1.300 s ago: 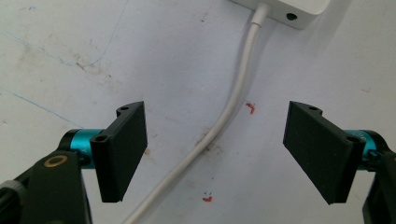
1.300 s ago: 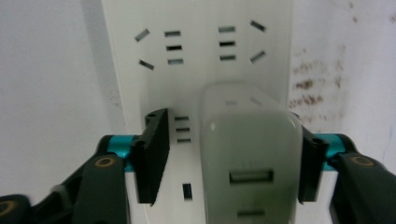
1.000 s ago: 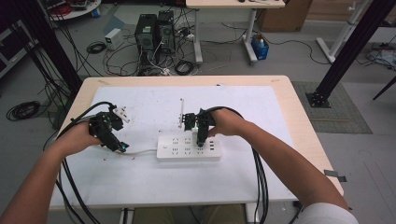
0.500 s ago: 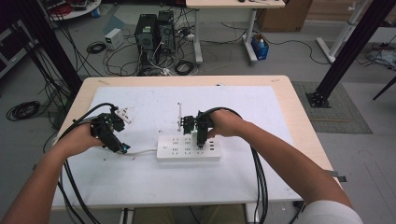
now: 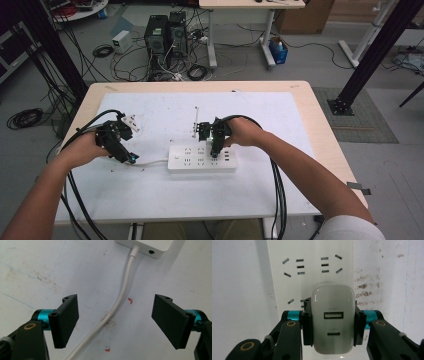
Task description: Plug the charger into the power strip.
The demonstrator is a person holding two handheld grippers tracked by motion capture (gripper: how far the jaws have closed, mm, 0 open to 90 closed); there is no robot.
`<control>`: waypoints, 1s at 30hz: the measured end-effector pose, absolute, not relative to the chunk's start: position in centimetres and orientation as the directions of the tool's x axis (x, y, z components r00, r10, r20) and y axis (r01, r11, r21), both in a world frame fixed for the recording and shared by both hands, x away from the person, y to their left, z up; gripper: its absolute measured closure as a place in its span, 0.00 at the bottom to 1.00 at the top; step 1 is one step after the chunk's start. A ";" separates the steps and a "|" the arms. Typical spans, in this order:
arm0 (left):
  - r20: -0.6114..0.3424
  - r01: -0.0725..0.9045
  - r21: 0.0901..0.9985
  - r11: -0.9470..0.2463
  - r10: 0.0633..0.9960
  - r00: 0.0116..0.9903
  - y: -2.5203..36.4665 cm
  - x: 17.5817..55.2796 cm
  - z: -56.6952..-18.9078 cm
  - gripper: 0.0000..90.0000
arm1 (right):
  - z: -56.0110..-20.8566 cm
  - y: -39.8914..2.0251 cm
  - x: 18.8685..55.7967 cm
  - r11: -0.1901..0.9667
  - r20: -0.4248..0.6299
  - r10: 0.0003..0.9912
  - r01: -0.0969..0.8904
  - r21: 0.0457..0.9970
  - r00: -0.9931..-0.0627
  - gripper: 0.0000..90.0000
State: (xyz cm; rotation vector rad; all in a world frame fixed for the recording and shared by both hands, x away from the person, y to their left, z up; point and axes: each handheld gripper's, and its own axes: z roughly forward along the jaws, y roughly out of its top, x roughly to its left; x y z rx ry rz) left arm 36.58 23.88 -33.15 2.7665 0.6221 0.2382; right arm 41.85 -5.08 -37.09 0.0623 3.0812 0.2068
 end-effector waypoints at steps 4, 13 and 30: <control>0.096 0.396 0.321 -0.860 0.446 0.890 24.0 36.7 -33.0 0.24 | -37.2 -4.8 41.1 0.994 -0.102 0.008 -0.003 0.108 -0.995 0.70; 0.092 0.403 0.327 -0.855 0.453 0.887 24.2 36.8 -33.0 0.24 | -37.7 -4.8 41.4 0.993 -0.088 0.009 -0.001 0.116 -0.996 0.70; 0.106 0.407 0.332 -0.851 0.463 0.880 25.0 36.5 -32.5 0.24 | -37.0 -5.3 42.5 0.981 -0.053 0.095 0.084 0.174 -0.994 0.33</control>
